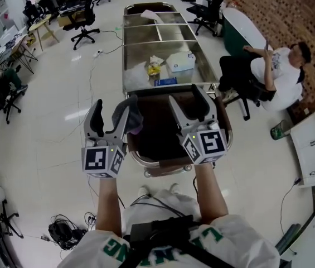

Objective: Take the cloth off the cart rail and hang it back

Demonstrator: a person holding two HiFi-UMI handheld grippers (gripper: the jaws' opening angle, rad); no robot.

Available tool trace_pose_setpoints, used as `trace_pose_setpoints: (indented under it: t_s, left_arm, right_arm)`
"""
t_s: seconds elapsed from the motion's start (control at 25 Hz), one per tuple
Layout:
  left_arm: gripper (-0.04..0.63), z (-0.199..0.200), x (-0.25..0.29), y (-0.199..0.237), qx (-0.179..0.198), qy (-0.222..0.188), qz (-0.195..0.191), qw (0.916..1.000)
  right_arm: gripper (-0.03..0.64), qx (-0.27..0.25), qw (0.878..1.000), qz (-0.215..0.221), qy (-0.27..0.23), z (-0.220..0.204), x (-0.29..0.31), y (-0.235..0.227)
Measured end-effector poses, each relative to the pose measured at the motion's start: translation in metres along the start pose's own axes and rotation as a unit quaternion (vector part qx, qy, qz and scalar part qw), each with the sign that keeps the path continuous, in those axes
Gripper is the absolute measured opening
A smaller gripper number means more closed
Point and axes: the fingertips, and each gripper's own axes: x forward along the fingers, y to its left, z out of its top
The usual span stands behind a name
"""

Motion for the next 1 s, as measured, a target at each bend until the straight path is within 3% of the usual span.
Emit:
trace_pose_setpoints:
  t_s: [0.52,1.0]
  left_arm:
    - [0.341,-0.005,0.025,-0.042,-0.004,0.004,-0.047,0.9989]
    - [0.341,-0.006,0.03,-0.051,-0.003,0.004,-0.05,0.9987]
  right_arm:
    - [0.313,-0.025,0.999,-0.009,0.02,-0.003,-0.019,-0.017]
    - [0.311,-0.025,0.999,0.01,0.024,-0.007,-0.021,-0.017]
